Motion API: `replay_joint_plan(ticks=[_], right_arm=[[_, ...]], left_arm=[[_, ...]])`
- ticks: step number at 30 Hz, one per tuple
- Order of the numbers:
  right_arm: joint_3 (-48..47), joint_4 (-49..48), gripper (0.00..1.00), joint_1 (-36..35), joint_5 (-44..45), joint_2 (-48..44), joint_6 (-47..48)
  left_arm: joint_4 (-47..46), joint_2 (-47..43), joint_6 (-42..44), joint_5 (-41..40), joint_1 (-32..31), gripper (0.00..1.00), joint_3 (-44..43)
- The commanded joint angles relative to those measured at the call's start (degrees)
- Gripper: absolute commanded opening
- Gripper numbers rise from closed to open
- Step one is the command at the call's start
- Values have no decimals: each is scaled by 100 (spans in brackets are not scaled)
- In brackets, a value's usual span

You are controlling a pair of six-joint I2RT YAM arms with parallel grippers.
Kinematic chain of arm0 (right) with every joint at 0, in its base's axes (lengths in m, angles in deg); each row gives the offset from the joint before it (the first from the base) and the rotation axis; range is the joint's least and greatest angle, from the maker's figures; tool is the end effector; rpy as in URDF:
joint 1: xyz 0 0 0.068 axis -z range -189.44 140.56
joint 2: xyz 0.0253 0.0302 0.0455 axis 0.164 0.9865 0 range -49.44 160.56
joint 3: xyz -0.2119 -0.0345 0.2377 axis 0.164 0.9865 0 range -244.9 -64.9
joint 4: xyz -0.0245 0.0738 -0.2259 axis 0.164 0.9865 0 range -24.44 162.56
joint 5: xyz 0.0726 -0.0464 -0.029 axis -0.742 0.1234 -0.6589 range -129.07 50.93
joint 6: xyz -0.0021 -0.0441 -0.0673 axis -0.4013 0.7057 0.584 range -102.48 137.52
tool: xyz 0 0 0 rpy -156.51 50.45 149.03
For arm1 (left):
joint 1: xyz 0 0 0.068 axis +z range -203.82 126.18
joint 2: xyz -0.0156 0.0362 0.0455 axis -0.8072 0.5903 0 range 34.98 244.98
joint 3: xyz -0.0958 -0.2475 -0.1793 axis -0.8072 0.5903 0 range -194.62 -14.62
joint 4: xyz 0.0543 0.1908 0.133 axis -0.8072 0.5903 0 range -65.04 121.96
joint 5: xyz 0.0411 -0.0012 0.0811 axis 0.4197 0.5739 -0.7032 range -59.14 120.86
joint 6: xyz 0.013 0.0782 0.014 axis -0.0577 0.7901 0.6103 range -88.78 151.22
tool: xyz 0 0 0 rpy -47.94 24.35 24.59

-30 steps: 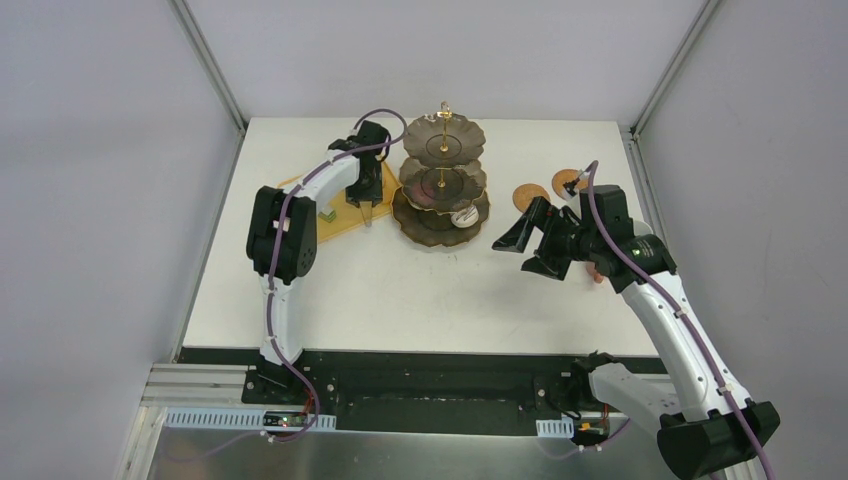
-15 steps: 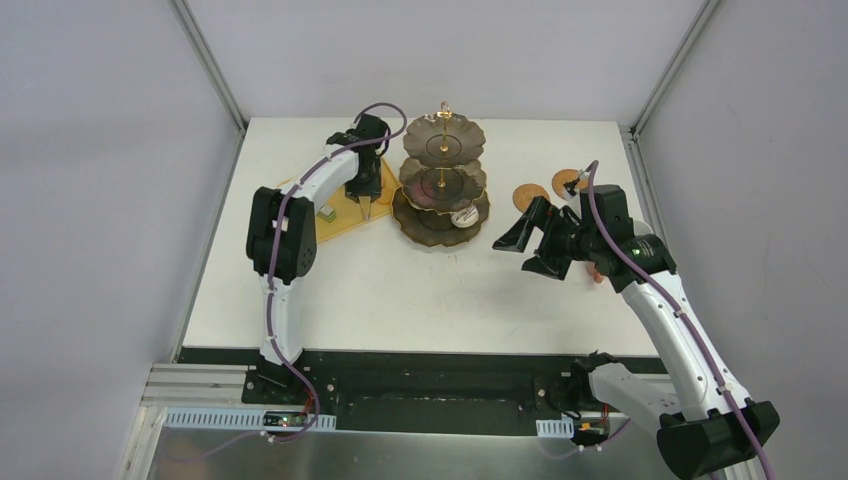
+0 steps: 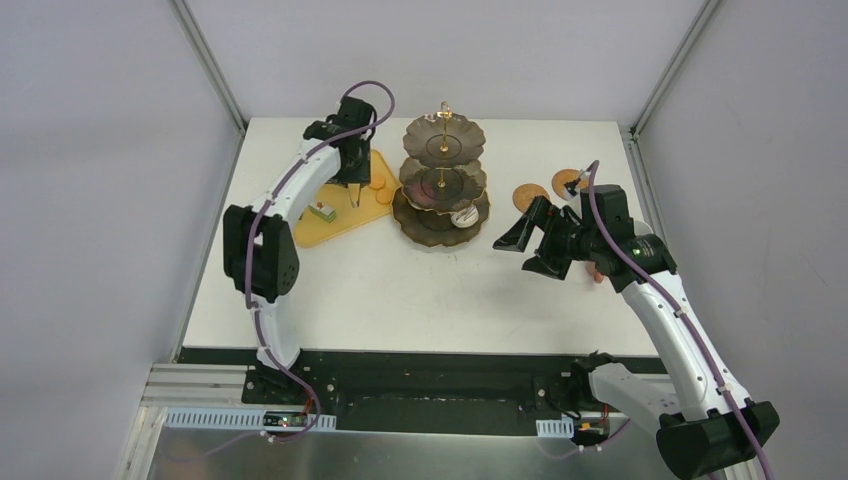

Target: Serve the afternoon tea

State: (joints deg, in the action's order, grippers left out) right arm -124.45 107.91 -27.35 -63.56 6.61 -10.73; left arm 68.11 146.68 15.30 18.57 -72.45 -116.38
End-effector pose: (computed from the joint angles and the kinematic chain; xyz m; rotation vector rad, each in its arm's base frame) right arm 0.1519 0.0795 0.3603 -0.0310 2.3371 0.9003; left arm 0.4300 -0.1292 0.3115 -0.0303 2.4673 0.0092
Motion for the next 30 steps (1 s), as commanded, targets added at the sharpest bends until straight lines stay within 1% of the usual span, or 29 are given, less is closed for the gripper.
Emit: replay_joint_plan(ticks=[1, 4, 7, 9, 12, 14, 17, 20, 23, 27, 30], right_arm=[[-111, -71, 99, 28, -14, -112, -5], [-101, -98, 99, 39, -12, -133, -3], [-92, -129, 99, 36, -16, -126, -18], [-108, -143, 99, 35, -13, -105, -3], [-118, -175, 99, 42, -40, -63, 13], [-118, -210, 99, 45, -82, -12, 11], [-102, -283, 99, 43, -153, 65, -2], [-101, -334, 99, 49, -185, 105, -20], [-101, -344, 99, 48, -196, 101, -23], [-60, -295, 99, 50, -183, 20, -8], [8, -257, 99, 51, -171, -66, -7]], left_arm=[[367, -933, 291, 169, 70, 7, 190], [524, -1566, 512, 585, 68, 7, 759], [658, -2443, 704, 1047, 70, 8, 1473], [816, -2972, 749, 1215, 62, 9, 1910], [1037, -3741, 656, 1466, 2, 10, 2481], [1025, -4210, 463, 1572, -119, 11, 2855], [944, -4694, 35, 1657, -537, 13, 3304], [780, -4785, -501, 1442, -1190, 13, 3564], [594, -4625, -988, 992, -1831, 12, 3655], [254, -4352, -1195, 836, -2298, 12, 3688], [-50, -4031, -1262, 908, -2602, 12, 3726]])
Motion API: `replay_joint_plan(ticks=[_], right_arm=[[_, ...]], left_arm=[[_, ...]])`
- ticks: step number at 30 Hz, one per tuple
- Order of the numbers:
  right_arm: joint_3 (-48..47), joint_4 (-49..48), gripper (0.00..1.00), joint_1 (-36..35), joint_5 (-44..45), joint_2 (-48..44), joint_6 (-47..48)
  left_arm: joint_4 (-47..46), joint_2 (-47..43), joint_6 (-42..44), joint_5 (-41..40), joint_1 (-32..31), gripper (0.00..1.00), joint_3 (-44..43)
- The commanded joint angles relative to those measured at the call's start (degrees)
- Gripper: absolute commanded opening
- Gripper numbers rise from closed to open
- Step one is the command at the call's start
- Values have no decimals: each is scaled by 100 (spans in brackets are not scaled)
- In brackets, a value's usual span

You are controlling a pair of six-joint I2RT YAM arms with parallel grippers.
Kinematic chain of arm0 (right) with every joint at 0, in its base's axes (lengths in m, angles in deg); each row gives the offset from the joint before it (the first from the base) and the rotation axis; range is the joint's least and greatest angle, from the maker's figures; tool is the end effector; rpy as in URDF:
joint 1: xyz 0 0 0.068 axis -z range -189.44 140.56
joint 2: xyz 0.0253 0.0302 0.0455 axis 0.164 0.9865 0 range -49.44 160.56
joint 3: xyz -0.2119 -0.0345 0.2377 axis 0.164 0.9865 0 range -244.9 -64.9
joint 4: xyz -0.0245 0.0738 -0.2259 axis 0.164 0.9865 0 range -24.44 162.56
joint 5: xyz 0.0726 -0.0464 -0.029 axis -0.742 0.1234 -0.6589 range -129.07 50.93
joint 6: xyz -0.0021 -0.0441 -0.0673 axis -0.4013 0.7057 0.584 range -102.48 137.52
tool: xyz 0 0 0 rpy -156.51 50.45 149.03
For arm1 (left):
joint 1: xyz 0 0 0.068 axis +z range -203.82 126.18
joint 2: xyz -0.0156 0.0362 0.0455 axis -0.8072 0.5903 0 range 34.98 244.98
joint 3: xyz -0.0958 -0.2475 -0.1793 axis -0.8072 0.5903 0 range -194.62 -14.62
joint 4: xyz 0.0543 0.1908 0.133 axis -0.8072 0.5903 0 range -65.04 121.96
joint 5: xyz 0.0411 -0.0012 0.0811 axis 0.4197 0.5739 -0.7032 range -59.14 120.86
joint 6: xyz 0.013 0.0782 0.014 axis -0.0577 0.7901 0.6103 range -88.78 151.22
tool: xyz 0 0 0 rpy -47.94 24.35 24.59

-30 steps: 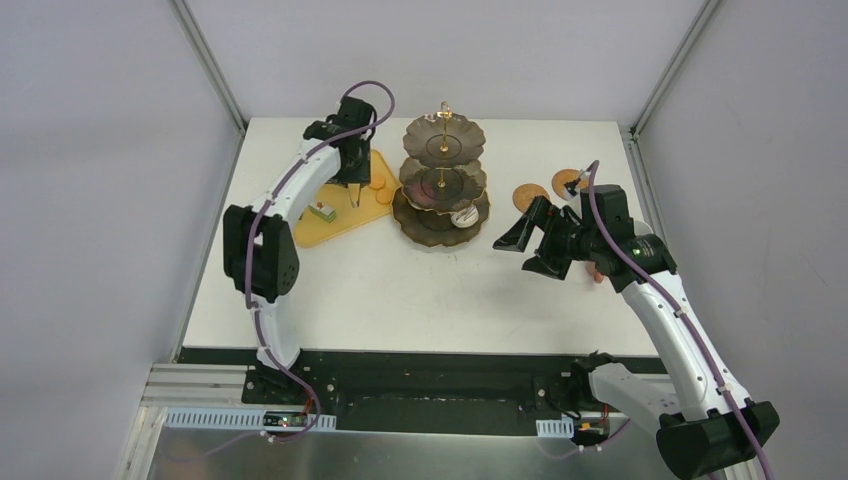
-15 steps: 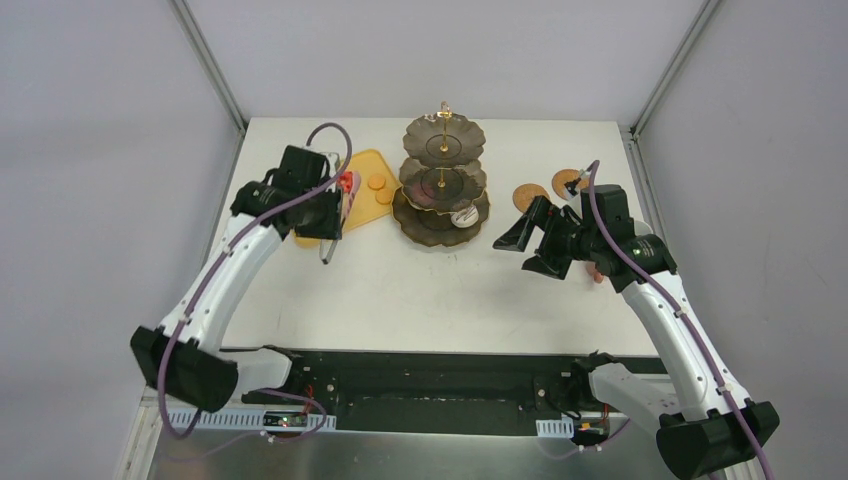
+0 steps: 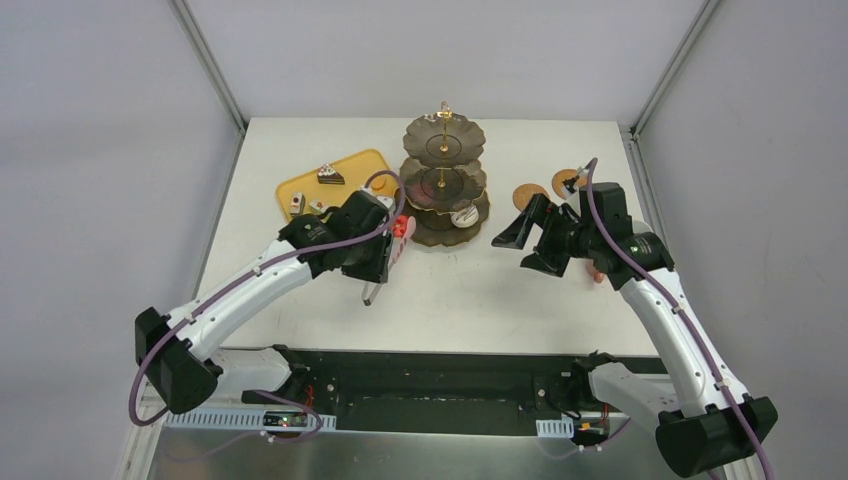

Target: Serve the afternoon tea

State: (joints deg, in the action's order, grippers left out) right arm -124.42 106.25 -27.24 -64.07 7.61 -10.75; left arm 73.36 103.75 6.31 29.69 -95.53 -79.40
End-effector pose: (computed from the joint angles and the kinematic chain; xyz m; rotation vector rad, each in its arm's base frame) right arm 0.1582 0.0818 0.3608 -0.0368 2.3260 0.9111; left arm 0.1643 -0.1444 0.3358 0.3629 2.5189 -0.4541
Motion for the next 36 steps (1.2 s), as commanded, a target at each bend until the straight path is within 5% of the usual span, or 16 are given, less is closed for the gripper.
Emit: replay_joint_plan(ticks=[1, 18, 36], right_arm=[[32, -86, 99, 40, -112, -195, -10], [16, -7, 99, 44, -13, -354, -8], [55, -19, 99, 55, -32, -272, 32]], left_arm=[[-718, 362, -366, -163, -364, 12, 46], [-1509, 2028, -94, -351, -485, 15, -545], [-1301, 2355, 15, -507, -460, 38, -795]])
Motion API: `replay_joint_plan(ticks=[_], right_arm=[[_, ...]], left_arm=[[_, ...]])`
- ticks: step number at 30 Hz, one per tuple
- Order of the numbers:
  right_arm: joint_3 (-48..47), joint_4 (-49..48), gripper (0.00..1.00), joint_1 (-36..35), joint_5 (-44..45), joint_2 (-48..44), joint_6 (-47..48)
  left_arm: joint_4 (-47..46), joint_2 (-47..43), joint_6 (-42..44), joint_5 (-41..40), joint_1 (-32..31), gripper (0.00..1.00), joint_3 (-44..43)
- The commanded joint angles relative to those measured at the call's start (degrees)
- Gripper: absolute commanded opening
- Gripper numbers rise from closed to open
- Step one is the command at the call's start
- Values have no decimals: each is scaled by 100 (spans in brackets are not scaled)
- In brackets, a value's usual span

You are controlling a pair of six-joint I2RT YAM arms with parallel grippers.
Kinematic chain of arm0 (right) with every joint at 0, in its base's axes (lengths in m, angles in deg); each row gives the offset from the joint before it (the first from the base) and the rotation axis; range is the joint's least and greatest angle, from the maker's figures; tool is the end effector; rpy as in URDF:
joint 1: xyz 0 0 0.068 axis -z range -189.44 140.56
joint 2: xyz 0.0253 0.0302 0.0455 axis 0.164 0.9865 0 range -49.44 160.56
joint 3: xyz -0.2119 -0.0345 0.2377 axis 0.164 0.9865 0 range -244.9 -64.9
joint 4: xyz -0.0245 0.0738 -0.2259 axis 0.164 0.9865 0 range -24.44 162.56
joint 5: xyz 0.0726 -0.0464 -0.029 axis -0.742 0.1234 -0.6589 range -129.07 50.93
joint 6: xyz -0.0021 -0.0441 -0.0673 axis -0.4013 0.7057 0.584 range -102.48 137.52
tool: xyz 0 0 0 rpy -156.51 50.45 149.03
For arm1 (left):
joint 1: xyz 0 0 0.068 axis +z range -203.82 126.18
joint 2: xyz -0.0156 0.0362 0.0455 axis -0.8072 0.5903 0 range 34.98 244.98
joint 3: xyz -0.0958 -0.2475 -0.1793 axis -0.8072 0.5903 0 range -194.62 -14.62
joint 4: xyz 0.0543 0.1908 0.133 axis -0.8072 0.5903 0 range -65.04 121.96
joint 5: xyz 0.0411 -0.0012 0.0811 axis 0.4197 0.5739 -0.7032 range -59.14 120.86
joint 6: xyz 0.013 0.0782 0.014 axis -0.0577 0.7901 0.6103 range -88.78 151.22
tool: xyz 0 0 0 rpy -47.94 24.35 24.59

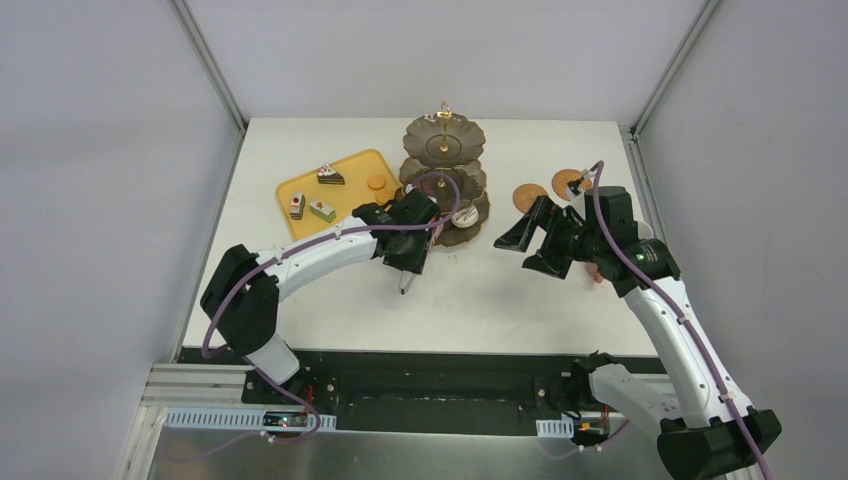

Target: Serve the afternoon tea

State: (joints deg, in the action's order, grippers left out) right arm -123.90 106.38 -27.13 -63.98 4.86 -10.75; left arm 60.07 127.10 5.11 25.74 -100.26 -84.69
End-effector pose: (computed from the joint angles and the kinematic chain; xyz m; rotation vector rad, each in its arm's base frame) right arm 0.1467 0.0776 0.3647 -0.0445 2.2882 0.9137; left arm 0.2364 -0.2394 0.2784 0.4259 2.5702 -0.3602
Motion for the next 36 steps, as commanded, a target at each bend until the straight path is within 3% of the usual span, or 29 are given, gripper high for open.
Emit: replay_joint_plan(ticks=[1, 36], right_arm=[[3, -38, 99, 50, -34, 6, 38], [3, -32, 99, 98, -31, 1, 50]], left_arm=[[24, 24, 145, -104, 18, 38, -283], [303, -53, 449, 104, 352, 46, -832]])
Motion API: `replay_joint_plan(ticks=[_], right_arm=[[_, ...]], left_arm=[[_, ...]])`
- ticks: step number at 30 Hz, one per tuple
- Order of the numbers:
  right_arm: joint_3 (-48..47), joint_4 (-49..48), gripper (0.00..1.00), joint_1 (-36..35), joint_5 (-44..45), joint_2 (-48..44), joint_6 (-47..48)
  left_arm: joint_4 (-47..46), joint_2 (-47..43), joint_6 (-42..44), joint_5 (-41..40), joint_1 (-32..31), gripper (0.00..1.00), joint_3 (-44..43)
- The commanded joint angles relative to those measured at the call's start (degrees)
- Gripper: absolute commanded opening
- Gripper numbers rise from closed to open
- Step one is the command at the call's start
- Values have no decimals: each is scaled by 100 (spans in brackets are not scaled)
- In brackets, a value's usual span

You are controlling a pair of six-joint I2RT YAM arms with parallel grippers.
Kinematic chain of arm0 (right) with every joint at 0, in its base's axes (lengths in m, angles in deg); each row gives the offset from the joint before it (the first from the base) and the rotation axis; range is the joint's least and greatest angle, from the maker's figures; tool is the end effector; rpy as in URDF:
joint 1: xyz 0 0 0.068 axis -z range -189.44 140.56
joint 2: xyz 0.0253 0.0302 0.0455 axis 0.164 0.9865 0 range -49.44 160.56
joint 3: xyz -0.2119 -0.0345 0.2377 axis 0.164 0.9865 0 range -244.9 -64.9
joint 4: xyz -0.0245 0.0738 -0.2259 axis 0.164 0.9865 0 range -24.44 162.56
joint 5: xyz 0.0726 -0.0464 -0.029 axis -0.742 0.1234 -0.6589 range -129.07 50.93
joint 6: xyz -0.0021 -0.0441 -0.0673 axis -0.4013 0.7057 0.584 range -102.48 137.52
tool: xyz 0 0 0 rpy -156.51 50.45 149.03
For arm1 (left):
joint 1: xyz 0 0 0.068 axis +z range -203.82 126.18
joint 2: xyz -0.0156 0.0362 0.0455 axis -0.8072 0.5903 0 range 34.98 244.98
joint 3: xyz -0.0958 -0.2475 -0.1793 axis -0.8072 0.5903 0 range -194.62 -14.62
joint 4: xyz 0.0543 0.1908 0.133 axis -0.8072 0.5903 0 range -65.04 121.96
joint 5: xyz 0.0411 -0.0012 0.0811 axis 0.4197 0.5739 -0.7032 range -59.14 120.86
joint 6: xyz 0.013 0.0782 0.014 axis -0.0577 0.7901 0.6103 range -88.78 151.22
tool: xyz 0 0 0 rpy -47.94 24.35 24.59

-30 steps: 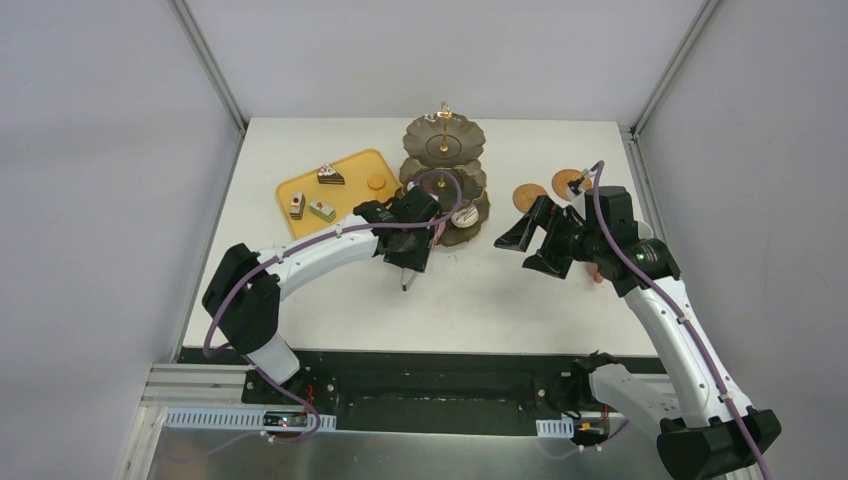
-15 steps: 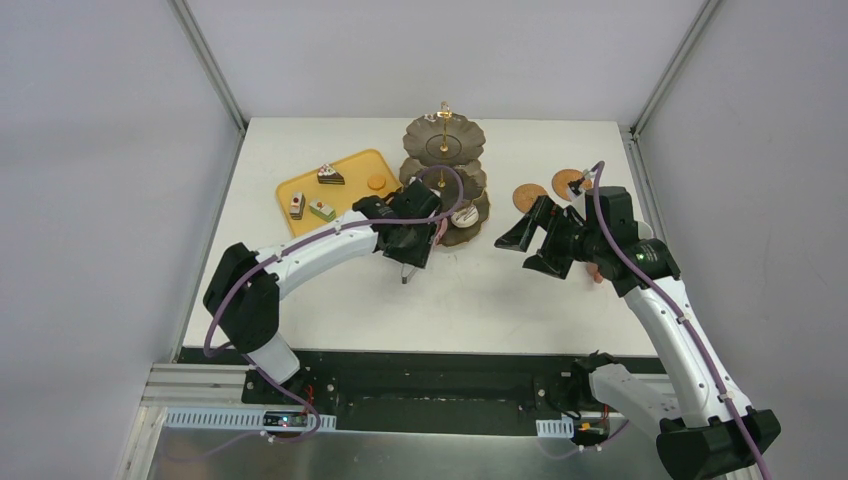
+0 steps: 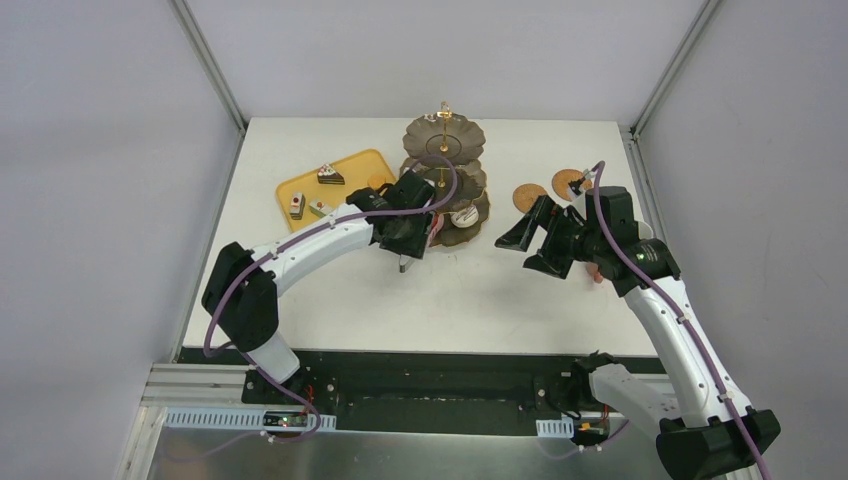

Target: Serve the afternoon tea

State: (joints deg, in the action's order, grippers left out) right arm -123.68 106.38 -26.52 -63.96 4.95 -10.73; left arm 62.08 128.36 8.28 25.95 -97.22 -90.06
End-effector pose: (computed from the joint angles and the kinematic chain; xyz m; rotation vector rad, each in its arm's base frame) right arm 0.1479 0.0762 0.3632 -0.0309 2.2917 0.9069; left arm 0.2578 -0.2354 0.2973 0.4212 2.5292 -0.3493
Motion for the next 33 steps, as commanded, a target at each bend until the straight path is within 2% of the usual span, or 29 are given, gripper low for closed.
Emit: replay_joint_plan(ticks=[1, 33], right_arm=[[-26, -30, 99, 38, -34, 2, 47], [-52, -101, 99, 82, -44, 187, 75]], left_arm=[[75, -197, 132, 112, 56, 46, -296], [1113, -418, 385, 142, 402, 45, -1520]])
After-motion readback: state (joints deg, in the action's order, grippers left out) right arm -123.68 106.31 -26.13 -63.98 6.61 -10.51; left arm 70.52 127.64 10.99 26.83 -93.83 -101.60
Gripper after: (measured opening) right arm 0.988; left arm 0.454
